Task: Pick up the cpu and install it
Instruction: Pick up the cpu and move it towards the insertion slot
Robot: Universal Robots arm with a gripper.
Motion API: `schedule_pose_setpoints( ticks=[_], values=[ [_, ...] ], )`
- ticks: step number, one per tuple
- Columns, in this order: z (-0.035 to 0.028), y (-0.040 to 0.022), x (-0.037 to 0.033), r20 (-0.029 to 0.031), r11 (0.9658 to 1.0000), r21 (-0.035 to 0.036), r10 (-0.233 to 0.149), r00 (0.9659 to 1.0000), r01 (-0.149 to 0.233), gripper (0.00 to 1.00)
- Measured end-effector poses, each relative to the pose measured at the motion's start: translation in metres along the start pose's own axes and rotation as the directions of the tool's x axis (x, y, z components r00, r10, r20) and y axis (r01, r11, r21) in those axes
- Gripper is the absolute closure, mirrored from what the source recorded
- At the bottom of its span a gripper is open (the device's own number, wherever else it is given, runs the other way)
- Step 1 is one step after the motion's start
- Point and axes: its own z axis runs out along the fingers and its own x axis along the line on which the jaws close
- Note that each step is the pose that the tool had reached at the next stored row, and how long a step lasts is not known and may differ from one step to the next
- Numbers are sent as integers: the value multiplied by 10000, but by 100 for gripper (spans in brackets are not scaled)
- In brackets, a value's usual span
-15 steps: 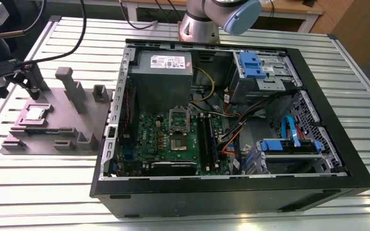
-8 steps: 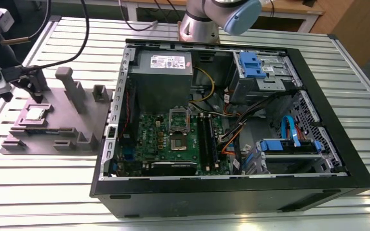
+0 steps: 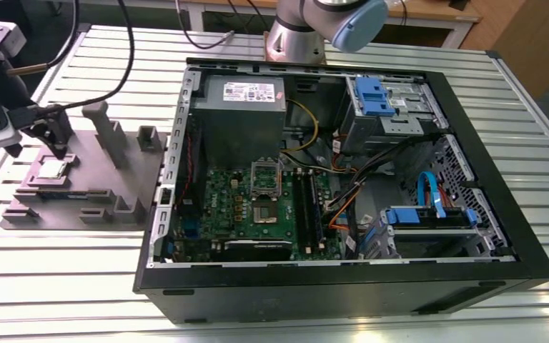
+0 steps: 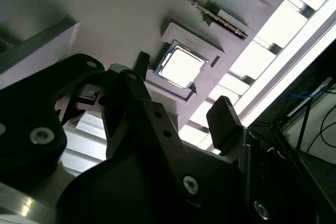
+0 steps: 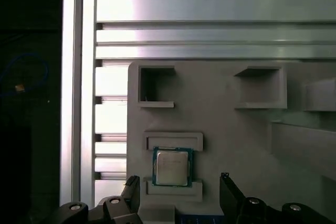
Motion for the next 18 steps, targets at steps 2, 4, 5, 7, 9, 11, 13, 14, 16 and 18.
schedule_pose_setpoints(
  ticks=[2,4,5,7,9,11,13,14,16,18],
  values=[
    [35,-7,-1,-1,10000,0,0,10000,0,29],
    [71,-11,-3,-1,10000,0,0,10000,0,29],
    [91,-13,-3,0,10000,-1,0,10000,0,29],
    [127,-15,-4,-1,10000,0,0,10000,0,29],
    [159,-17,-6,0,10000,0,-1,10000,1,29],
    [191,-18,-8,-1,10000,0,0,10000,0,29],
    [216,-19,-8,1,10000,-1,-1,10000,1,29],
    [218,-19,-8,-1,10000,0,-1,10000,1,29],
    [218,-19,-8,-3,10000,1,0,10000,0,29],
    [220,-19,-8,-1,10000,-2,0,10000,0,29]
  ],
)
